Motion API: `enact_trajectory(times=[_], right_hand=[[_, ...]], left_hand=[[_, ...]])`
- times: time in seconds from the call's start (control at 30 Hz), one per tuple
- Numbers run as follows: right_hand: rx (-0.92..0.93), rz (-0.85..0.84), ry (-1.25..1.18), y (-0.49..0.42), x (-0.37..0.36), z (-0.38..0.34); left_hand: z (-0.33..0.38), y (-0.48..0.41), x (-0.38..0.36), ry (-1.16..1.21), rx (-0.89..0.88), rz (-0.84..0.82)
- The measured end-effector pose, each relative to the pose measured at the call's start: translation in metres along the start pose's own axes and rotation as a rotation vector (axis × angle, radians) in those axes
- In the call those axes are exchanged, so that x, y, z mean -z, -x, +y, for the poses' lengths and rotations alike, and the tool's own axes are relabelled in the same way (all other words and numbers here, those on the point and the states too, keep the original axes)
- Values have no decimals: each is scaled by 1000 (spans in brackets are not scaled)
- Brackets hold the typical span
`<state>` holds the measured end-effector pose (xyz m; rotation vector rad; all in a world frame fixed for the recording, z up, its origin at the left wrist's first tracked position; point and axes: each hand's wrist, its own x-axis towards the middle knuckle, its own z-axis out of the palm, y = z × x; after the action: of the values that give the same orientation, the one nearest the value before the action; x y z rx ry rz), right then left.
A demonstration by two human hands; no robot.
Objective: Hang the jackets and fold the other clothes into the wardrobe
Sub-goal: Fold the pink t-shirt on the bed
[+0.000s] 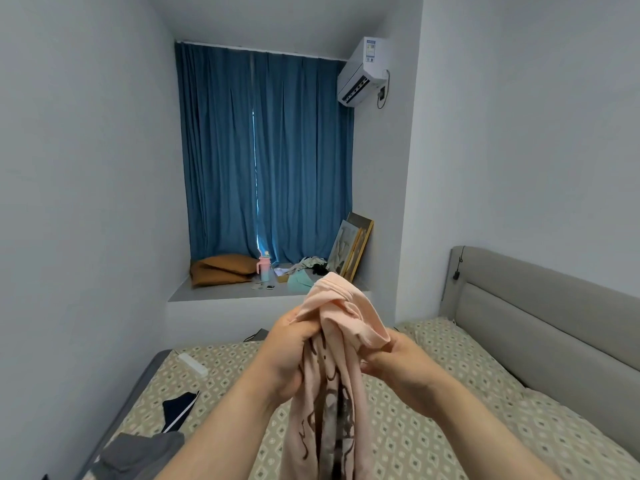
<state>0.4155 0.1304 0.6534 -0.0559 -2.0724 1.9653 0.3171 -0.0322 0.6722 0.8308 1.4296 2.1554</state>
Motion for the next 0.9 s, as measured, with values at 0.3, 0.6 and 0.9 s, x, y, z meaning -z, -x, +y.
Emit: enact_trajectory(times=[0.3, 0.6, 0.9], right_hand=[[138, 305, -85, -21, 3, -43], [138, 241, -231, -18, 2, -93], [229, 418, 92, -9, 30, -95]], left_hand=[[-1, 26, 27, -356, 279, -404], [-3, 25, 51, -282, 325, -368], [-18, 13, 80, -573, 332, -46]])
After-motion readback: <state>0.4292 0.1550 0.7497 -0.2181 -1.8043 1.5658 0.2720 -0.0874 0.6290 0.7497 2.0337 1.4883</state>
